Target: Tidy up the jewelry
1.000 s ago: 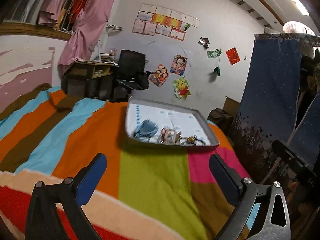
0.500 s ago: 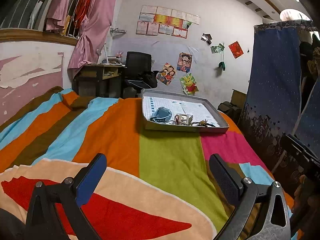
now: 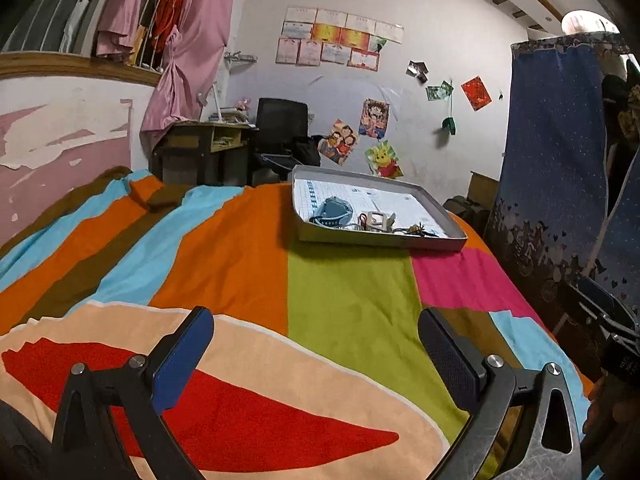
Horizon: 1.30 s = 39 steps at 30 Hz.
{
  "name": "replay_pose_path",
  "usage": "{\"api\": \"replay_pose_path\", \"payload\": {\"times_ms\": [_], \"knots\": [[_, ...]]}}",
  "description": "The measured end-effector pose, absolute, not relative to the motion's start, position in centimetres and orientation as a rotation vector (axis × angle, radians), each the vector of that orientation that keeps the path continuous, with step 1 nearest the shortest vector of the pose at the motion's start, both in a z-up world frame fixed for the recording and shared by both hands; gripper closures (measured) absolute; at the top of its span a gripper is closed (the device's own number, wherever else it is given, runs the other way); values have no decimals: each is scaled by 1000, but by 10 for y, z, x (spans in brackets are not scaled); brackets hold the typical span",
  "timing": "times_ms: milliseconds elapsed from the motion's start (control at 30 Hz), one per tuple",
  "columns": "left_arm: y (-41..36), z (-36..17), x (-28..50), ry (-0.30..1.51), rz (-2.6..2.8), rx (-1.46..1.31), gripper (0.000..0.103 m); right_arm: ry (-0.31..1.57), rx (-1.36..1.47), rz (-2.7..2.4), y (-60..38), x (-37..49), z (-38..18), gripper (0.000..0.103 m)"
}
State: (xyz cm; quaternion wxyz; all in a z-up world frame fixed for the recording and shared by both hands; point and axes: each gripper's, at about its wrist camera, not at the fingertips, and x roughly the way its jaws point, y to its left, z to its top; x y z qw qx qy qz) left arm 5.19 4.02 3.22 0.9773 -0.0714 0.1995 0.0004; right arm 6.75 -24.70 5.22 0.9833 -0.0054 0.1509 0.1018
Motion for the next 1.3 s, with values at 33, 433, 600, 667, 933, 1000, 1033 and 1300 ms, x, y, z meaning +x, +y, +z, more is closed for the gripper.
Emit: {"api": "replay_pose_path", "payload": {"times_ms": [33,433,600,667,933,1000,1033,1300], "knots": [[39,31,51,396,8,-136,0,309,-10,198,-247,67,50,7],[19,30,39,349,19,-43,0,316,-35,128,-250,65,47,7],[19,31,36,340,21,-47,0,306,-22,115,-254,63,49,7],[19,31,36,342,20,-47,0,304,-19,114,-254,63,50,7],[19,32,36,347,20,-43,0,308,-22,130,-253,64,51,4],[19,32,36,351,19,-44,0,312,-21,134,-252,63,52,4],[19,32,36,353,19,-45,0,313,-18,137,-252,63,52,4],[19,32,36,350,17,-41,0,316,-14,142,-252,63,51,4]]}}
